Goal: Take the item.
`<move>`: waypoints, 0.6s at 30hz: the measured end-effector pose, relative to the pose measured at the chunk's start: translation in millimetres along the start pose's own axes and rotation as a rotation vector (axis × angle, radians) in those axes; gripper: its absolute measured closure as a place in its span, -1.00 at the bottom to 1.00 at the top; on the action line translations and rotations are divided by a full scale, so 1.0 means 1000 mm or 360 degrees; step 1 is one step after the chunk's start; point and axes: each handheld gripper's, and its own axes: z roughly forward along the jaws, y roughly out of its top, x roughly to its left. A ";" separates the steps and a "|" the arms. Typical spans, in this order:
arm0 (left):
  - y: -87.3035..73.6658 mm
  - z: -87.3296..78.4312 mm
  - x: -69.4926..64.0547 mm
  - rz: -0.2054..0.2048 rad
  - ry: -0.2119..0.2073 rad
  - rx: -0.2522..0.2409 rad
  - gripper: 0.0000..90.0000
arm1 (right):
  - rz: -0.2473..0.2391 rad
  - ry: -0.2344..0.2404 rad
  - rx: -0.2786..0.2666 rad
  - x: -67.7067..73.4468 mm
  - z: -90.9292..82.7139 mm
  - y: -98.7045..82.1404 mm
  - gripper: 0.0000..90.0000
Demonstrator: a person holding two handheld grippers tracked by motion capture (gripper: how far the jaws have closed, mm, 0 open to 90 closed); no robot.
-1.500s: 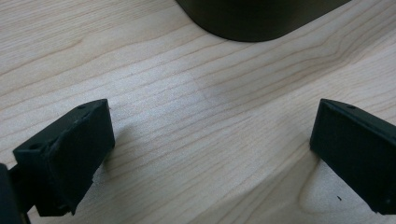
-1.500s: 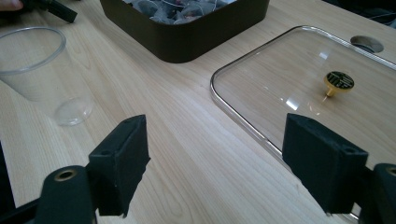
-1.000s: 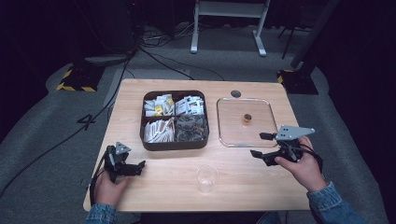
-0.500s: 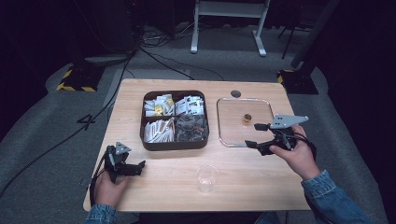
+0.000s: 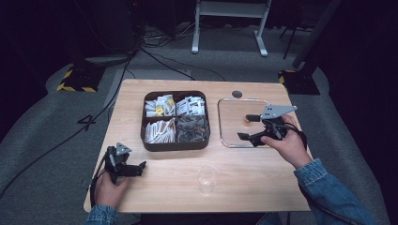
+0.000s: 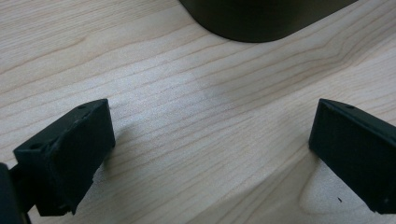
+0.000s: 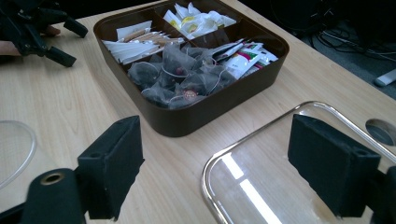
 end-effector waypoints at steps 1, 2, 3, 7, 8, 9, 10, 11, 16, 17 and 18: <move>0.000 0.000 0.000 0.0000 0.0001 0.0001 -0.99 | -0.0008 0.0000 0.0001 0.000 0.004 0.003 -0.60; 0.000 0.000 0.000 0.0000 0.0001 0.0001 -0.99 | -0.0010 0.0003 -0.0001 -0.001 0.007 0.005 -0.60; 0.000 0.000 0.000 -0.0009 -0.0001 0.0000 -0.99 | -0.0013 0.0008 0.0000 -0.001 0.011 0.007 -0.60; 0.001 0.001 0.000 -0.0016 0.0011 -0.0001 -0.99 | -0.0006 0.0019 0.0016 -0.001 0.026 0.014 -0.61; 0.001 0.001 0.000 -0.0016 0.0011 -0.0001 -0.99 | -0.0006 0.0019 0.0016 -0.001 0.026 0.014 -0.61; 0.003 0.002 0.000 -0.0018 0.0024 -0.0001 -1.00 | -0.0006 0.0026 0.0037 -0.001 0.034 0.018 -0.63; 0.003 0.002 0.000 -0.0018 0.0024 -0.0001 -1.00 | -0.0005 0.0029 0.0041 0.000 0.036 0.019 -0.63; 0.003 0.002 -0.001 -0.0025 0.0022 0.0004 -1.00 | -0.0001 0.0030 0.0045 0.000 0.041 0.021 -0.63; 0.003 0.002 -0.001 -0.0028 0.0032 -0.0003 -0.99 | 0.0011 0.0037 0.0045 -0.002 0.059 0.028 -0.64; 0.003 0.002 -0.001 -0.0028 0.0032 -0.0003 -1.00 | 0.0010 0.0043 0.0045 -0.002 0.062 0.029 -0.64; 0.002 0.002 -0.001 -0.0028 0.0036 0.0000 -1.00 | 0.0010 0.0043 0.0045 -0.002 0.062 0.029 -0.64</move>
